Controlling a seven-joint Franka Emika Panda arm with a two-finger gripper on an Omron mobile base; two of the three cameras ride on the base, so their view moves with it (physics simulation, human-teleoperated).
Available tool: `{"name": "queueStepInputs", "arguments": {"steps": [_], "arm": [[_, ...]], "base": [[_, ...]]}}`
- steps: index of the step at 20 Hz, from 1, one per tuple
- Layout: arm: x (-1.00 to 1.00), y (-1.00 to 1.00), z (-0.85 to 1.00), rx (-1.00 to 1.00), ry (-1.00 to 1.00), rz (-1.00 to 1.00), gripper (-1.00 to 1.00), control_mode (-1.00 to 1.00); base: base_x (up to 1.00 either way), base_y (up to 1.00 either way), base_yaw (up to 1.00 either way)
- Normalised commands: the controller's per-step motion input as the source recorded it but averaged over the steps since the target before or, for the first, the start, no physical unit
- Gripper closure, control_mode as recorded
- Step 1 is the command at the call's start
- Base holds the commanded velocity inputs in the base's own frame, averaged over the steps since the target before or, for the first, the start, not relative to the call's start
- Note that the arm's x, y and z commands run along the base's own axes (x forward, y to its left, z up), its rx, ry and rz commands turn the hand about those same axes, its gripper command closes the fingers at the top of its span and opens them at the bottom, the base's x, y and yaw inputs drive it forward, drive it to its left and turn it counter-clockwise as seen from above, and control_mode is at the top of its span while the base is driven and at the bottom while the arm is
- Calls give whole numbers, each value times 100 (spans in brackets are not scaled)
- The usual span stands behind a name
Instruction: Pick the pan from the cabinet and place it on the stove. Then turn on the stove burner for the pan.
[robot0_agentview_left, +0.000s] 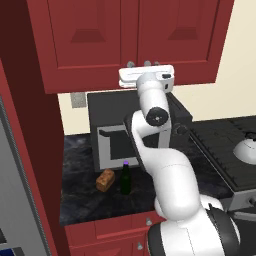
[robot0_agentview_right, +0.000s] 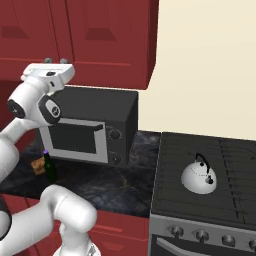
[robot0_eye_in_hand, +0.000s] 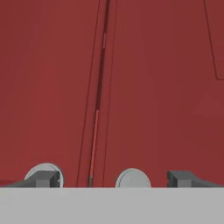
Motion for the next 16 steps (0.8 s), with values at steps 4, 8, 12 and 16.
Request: {"name": "queueStepInputs", "arguments": {"steps": [4, 8, 12, 16], "arm": [[0, -2, 0, 0, 0, 0, -100, -100], [0, -7, 0, 0, 0, 0, -100, -100], [0, -27, 0, 0, 0, 0, -100, -100], [0, -23, 0, 0, 0, 0, -100, -100]], "base": [[0, 0, 0], [0, 0, 0], [0, 0, 0], [0, 0, 0]]}}
